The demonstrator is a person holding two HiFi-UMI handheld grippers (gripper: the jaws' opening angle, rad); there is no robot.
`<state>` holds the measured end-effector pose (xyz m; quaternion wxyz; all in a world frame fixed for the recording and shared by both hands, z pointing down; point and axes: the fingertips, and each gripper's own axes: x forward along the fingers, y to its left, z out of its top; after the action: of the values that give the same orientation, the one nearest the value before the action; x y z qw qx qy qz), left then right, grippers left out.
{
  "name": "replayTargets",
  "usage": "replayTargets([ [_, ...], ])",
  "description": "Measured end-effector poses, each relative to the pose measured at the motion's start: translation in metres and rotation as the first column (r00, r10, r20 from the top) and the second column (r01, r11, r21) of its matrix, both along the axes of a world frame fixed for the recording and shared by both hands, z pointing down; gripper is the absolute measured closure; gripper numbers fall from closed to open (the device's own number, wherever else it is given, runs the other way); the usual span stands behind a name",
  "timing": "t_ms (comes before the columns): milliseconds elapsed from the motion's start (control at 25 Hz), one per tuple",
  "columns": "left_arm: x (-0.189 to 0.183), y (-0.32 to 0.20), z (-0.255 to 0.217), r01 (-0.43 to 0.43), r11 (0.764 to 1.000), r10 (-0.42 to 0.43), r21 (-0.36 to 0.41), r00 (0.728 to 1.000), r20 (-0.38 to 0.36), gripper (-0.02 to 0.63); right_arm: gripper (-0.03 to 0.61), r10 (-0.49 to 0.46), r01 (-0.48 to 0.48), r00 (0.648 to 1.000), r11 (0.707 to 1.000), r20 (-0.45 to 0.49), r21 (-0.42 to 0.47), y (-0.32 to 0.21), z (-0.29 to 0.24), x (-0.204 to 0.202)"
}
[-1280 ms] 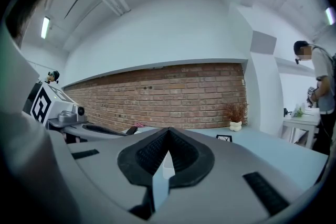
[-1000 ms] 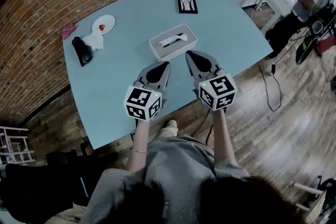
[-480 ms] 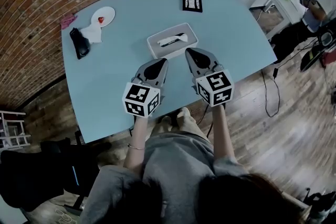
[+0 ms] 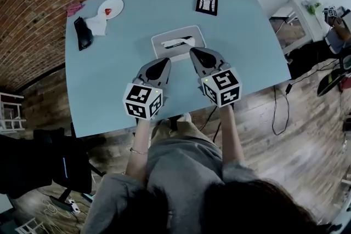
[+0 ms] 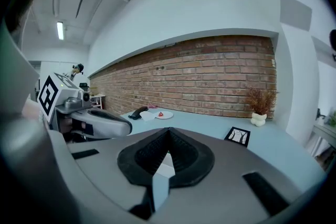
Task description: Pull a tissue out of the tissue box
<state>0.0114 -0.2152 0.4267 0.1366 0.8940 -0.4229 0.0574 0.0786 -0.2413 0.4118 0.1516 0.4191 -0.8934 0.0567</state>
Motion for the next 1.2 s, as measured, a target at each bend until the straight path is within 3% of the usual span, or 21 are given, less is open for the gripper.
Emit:
replayTargets([
  [280,0.003,-0.009,0.013,0.061,0.998,-0.061,-0.028,0.998,0.004,0.611,0.58,-0.114,0.113,0.992,0.993,-0.062,-0.022,-0.011,0.017,-0.003],
  [560,0.004,-0.017,0.031,0.059,0.995,-0.06,-0.086,0.998,-0.004,0.611,0.58,-0.182,0.177,0.976,0.983,-0.121,-0.054,-0.027,0.028,-0.012],
  [840,-0.004,-0.034,0.057,0.078,0.987,-0.081,-0.143,0.996,-0.021,0.611,0.58,-0.283,0.269,0.934,0.959,-0.216,-0.091,-0.05,0.049,-0.021],
  [1120,-0.01,-0.044,0.075,0.098,0.98,-0.101,-0.172,0.995,-0.011,0.611,0.575,-0.35,0.323,0.868,0.937,-0.353,-0.135,-0.069,0.079,-0.028],
  [1200,-0.01,-0.044,0.077,0.097,0.98,-0.1,-0.174,0.995,-0.007,0.611,0.516,-0.364,0.334,0.856,0.931,-0.367,-0.146,-0.072,0.082,-0.031],
])
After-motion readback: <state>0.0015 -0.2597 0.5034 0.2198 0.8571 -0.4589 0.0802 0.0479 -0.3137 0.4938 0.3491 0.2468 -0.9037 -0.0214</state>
